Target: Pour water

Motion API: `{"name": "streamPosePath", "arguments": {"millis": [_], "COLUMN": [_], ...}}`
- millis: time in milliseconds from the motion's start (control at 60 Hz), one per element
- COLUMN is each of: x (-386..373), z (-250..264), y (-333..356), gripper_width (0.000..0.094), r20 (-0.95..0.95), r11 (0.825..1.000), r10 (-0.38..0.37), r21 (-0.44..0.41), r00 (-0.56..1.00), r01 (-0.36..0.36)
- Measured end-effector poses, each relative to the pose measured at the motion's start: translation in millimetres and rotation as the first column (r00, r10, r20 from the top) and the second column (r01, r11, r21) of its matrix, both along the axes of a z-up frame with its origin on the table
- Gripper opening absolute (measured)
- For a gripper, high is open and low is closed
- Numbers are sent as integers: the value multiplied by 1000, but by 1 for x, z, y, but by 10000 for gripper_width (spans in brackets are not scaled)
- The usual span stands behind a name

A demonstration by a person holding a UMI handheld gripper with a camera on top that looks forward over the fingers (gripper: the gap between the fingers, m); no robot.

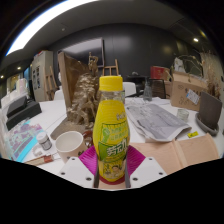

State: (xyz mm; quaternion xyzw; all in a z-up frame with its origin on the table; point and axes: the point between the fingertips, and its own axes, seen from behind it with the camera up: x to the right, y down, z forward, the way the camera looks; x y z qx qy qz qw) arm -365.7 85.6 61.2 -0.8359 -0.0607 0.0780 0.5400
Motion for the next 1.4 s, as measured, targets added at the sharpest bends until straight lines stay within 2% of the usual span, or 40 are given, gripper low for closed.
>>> {"name": "streamPosePath", "arguments": {"millis": [117,150,200,217,233,383,533,650,850,1083,1167,1400], "x": [1,3,6,7,10,25,28,15,-7,-12,-14,-2], "z": [0,-2,0,2,3,41,94,130,157,173,178,194], "y": [-4,-6,-11,-12,-14,-52,-125,-201,-319,-397,-408,-420], "gripper_width": [486,590,809,863,873,858,859,860,859,863,866,864], "r20": [-13,-18,-32,-35,-36,-8,38,53,84,102,88,137], "r11": [1000,999,998,997,996,985,968,960,943,929,928,942], "r10": [-16,-27,-48,-58,-68,-153,-227,-248,-289,-324,-327,-300], "r21": [1,-22,-47,-51,-54,-83,-97,-118,-144,-151,-155,-116], "r00": [1000,999,998,998,997,988,973,967,954,940,941,944], "r01": [16,27,47,56,66,152,230,253,299,337,337,316]}}
